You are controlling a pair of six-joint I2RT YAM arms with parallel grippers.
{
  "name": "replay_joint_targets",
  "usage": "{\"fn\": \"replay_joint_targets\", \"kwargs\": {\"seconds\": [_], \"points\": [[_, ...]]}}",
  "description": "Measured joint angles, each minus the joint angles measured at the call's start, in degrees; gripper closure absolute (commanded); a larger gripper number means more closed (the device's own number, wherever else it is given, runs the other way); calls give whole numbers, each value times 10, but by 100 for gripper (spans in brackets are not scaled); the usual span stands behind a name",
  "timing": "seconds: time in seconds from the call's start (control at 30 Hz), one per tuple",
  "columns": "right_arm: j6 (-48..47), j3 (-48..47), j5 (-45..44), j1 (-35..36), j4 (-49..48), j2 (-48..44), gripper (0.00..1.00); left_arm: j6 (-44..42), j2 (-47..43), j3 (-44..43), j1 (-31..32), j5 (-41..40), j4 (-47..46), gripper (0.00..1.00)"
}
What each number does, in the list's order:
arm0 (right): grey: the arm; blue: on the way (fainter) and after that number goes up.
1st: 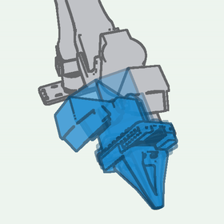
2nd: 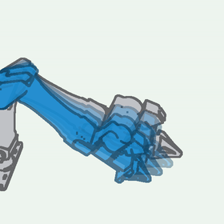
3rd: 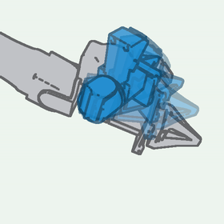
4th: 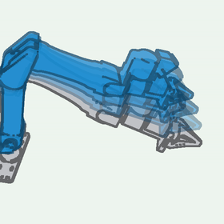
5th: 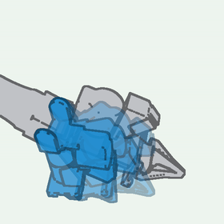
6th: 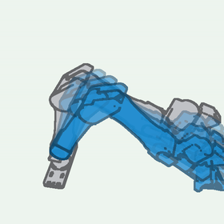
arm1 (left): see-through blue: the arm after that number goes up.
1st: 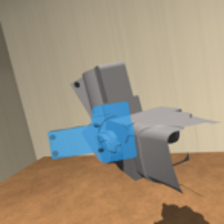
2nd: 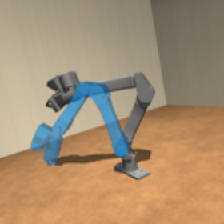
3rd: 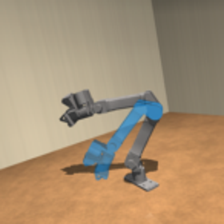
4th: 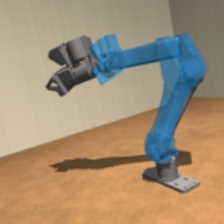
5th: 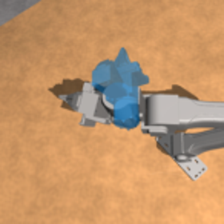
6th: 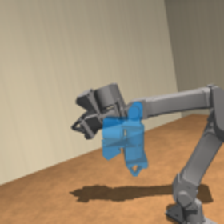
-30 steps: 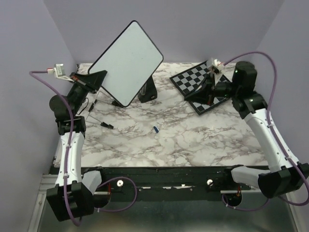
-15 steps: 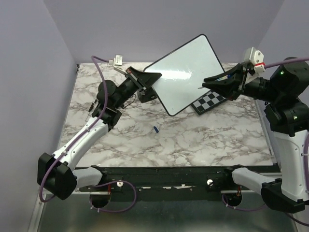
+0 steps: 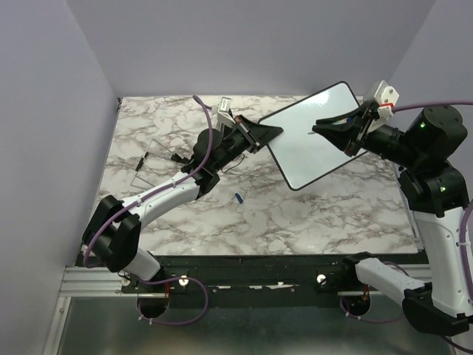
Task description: Write a sentence on the whiteboard
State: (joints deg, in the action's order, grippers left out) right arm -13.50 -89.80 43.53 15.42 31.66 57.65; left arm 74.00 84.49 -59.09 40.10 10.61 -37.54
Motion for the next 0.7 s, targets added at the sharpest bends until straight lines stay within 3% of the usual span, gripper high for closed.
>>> {"fn": "replay_joint_targets", "kwargs": {"seconds": [0.27,0.47,0.7], "points": [[6,-4,-10,0,-19,30,99,25,12,-2,7,1,-28,100],[-10,-63,-18,0,-9,90,99,57,13,-6,1,12,-24,100],[-16,-67,-18,0,-3,79,99,84,23,-17,0,23,-25,100]]}}
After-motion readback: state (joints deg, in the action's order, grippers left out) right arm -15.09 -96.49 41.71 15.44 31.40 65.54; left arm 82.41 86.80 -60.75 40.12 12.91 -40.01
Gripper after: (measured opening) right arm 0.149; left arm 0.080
